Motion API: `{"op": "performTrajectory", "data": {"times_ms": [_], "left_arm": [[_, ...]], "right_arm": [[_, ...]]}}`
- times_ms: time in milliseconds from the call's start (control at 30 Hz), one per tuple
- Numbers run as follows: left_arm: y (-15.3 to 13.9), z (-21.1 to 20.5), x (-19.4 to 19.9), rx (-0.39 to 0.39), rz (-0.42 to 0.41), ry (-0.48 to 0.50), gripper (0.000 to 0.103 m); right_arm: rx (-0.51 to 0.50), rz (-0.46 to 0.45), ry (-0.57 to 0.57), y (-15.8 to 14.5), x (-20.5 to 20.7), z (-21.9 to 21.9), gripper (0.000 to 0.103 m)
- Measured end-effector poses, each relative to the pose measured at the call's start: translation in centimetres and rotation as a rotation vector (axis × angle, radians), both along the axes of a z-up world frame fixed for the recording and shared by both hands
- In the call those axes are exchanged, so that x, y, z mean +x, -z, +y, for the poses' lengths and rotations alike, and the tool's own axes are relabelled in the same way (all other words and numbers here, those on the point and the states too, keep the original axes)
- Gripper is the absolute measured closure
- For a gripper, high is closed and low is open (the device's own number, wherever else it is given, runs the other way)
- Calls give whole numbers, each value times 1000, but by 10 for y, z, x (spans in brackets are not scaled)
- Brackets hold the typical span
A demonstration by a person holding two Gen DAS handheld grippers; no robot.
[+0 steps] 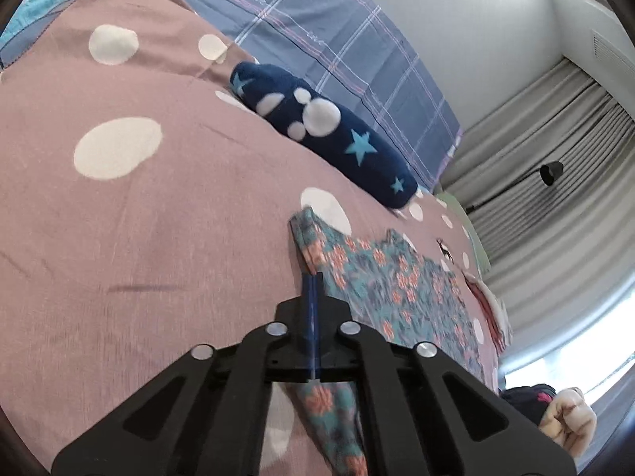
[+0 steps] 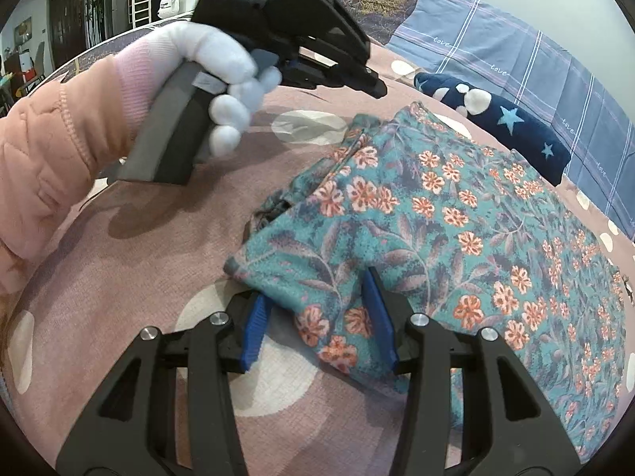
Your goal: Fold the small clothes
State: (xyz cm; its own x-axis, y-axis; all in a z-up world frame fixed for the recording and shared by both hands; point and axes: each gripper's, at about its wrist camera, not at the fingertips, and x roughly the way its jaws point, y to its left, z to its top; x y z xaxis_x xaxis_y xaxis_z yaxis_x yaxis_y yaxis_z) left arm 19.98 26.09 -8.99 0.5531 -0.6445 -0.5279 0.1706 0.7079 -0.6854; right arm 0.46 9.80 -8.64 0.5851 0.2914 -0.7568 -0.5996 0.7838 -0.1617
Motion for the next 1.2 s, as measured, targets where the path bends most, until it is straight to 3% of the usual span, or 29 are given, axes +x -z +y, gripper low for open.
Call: {"op": "performTrajectory", "data": {"times_ms": [33,67,100,133,167,200,233,367,433,533,733,800,833,867,900,967,1000,1067,1100,1133,1200], "left_arm": [[1,1,-3,6,10,7,79],[2,1,-8,24,25,13,68],[4,-1,-12,37,31,18,60],[6,-4,-15,49,37,29,60],[12,-10,-19,58,47,61,60],[15,-14,-21,57,46,81,74],[18,-20,-21,57,41,101,100],[21,-31,-1,79,36,61,101],[19,-31,10,94,35,37,101],[15,-29,10,106,29,31,101],[-2,-5,-10,102,-22,-16,99],[-3,3,-16,90,-10,-13,89],[-3,3,-17,79,-4,-11,76],[-2,3,-18,63,7,-5,70],[0,1,-19,37,24,14,57],[8,-11,-19,-3,51,79,51],[13,-18,-18,-4,64,100,51],[20,-32,-16,9,63,112,52],[19,-38,-14,20,47,109,72],[21,-41,-10,12,62,115,94],[23,-40,-5,11,72,92,95]], "right_arm": [[3,2,0,0,1,-1,56],[6,4,0,0,1,-1,56],[8,5,0,0,3,-2,56],[8,5,0,0,2,-2,56],[8,4,0,0,2,-2,56],[9,4,0,0,3,-2,56],[8,4,0,0,3,-2,56],[7,-4,-2,-1,2,-2,57],[10,-14,-22,-3,-2,0,73],[-1,-42,-96,-5,-14,6,84],[-6,-45,-144,-6,-21,10,87],[-2,-34,-140,-9,-18,9,82],[-2,-33,-136,-10,-17,9,68],[-14,-40,-124,-10,-17,10,59],[-23,-48,-116,-9,-16,10,52],[-44,-51,-112,-7,-15,14,52],[-46,-53,-113,-7,-15,16,52],[-46,-56,-117,-7,-10,21,67],[-52,-62,-118,-7,-8,23,85],[-69,-82,-111,-8,-9,25,93],[-60,-99,-161,-12,-19,26,95]]}}
